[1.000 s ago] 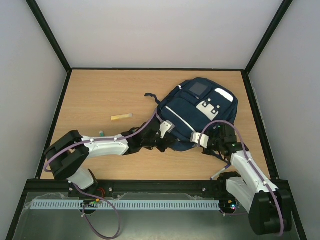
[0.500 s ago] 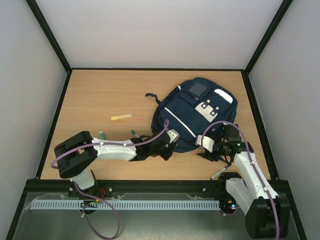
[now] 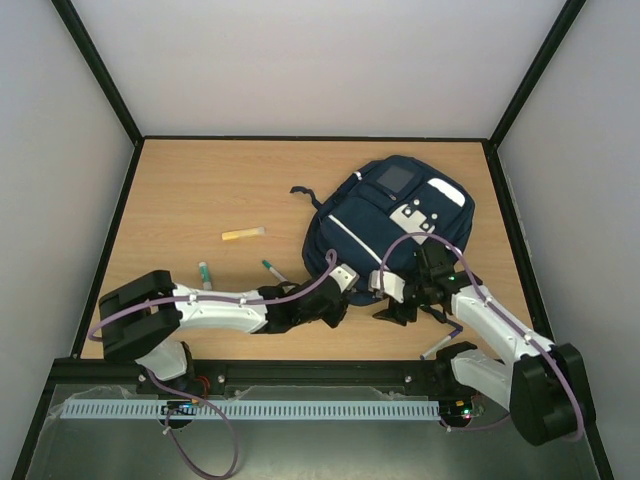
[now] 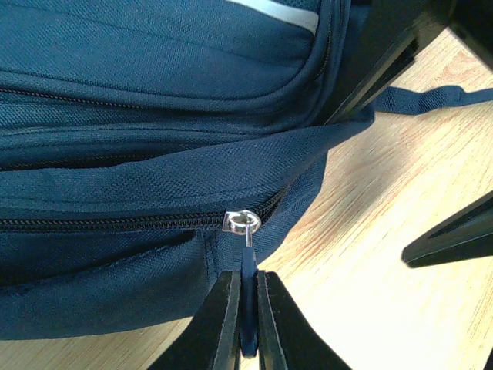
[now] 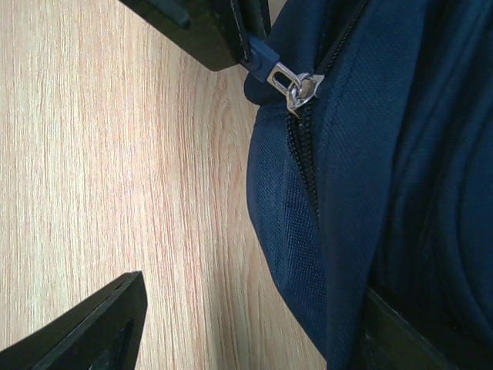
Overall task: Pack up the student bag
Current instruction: Zip the student bag at the center of the board.
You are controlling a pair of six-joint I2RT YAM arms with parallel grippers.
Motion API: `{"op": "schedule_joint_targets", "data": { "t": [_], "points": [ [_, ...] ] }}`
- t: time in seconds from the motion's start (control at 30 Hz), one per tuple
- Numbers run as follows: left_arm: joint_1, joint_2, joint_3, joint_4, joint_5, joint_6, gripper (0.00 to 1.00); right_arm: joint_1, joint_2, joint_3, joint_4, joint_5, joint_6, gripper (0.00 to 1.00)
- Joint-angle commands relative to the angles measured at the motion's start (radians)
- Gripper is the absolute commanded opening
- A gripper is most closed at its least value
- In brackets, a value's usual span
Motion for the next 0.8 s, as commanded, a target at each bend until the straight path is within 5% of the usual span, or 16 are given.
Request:
{"op": "schedule_joint_targets", "data": {
  "t": [0.0,0.23,0.37,0.77],
  "points": [
    [-0.036,-0.060,-0.021,0.046,-0.010,-0.017,0.02,0.064,0.083,0.032,0.087,0.005,0.089,0.70],
    [-0.038,-0.066,-0.030,0.014,-0.032,-0.031,0.02,0.079,0.047,0.176,-0.054,-0.011,0.098,0.64],
    [-0.036,-0.071,-0.048,0.033,-0.039,-0.036,0.02,0.080,-0.026,0.207,-0.039,-0.023,0.119,0.68],
    [-0.025,-0.101,-0.078,0.071,-0.070,-0.043,0.02,0.178,0.222,0.095,0.117,0.001,0.148,0.69]
  ]
}}
